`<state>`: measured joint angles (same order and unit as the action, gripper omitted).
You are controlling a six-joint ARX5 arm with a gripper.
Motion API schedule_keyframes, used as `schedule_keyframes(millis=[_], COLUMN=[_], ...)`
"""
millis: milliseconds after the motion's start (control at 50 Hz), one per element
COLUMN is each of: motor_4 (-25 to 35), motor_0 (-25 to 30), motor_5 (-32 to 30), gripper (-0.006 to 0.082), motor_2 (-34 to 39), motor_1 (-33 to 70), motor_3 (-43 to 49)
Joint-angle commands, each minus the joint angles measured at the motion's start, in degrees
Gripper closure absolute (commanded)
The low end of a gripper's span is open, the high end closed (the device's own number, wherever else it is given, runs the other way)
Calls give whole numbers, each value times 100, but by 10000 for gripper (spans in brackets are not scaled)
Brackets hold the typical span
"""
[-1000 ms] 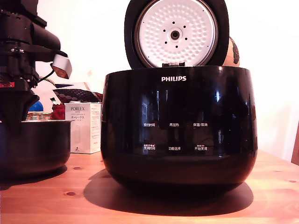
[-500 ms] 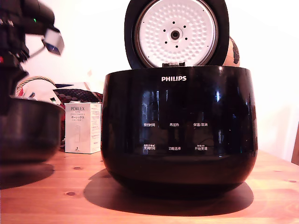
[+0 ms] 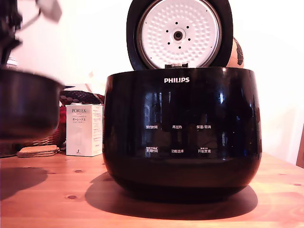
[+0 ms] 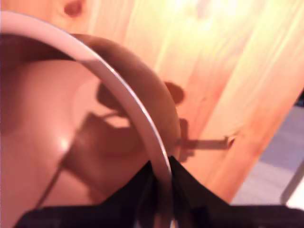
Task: Pick up the metallic pot next to the rice cooker
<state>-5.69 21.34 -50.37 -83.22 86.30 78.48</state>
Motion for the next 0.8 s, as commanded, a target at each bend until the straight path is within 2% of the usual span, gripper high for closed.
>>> schedule_keyframes(millis=[0, 120, 340, 780], motor_4=[-37, -39, -105, -125], motor_0=[120, 365, 726, 813], motor_5=[138, 385, 435, 538], gripper=[791, 791, 791, 791], motor_2=[37, 37, 35, 26], motor_1=[-286, -516, -859, -951], motor_3=[-66, -48, -44, -44])
